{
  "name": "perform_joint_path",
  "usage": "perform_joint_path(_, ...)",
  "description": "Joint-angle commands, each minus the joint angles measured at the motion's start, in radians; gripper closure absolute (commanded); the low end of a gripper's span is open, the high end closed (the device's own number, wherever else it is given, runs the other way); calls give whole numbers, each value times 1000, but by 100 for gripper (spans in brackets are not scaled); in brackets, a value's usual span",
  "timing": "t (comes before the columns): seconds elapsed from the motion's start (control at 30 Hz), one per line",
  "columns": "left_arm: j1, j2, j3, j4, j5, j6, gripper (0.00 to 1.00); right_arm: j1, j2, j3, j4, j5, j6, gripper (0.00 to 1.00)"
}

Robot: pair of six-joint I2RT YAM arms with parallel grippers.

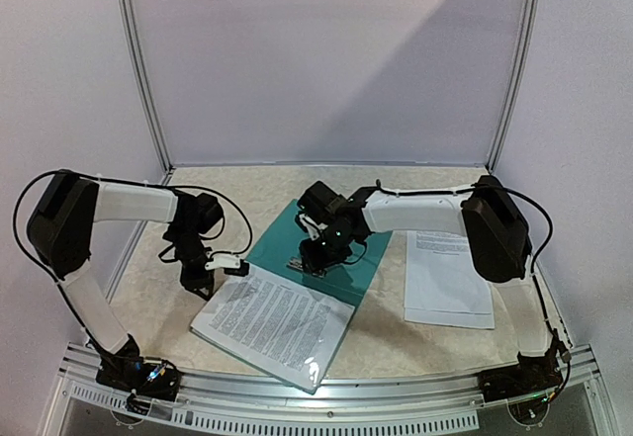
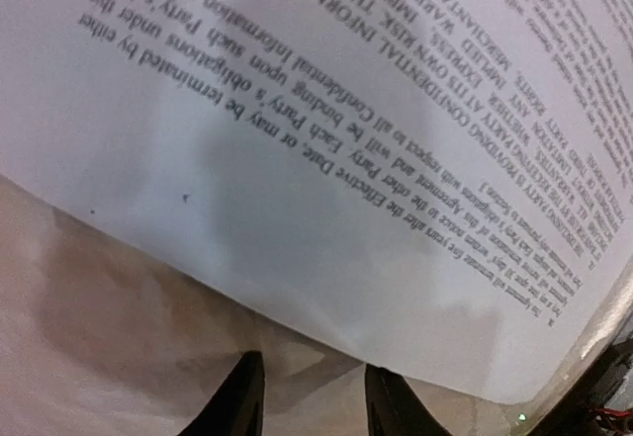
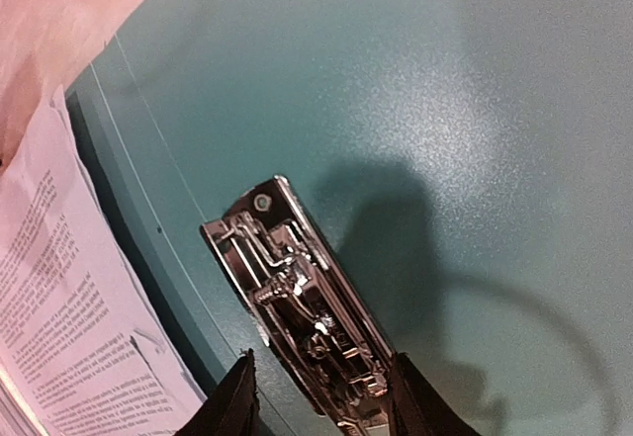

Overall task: Put the files into the folder
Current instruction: Rotate the folder with some files at the center of the board.

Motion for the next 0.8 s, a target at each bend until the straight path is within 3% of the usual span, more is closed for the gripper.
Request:
perform_joint_path(0.0,-63,-26,-63,-37,155,-35,64,-2,25,44,7,-46,-73,56)
perform_joint_path(0.27,-107,-136,-184,-33,269,-85,63,-15,48,76,33,-79,-58,56)
perform_joint_path(0.43,-114,-242,-215,-59,258,-74,59,-14,111,143,56,-105,-18,56)
perform_joint_path(0.57,-91,-329,-207,-106,207,-45,48,-14,157,172,58,-122,-7,60)
perform_joint_path(0.77,27,-439,-151,-154,138,0,21,19,182,170,53,-169,-44,70)
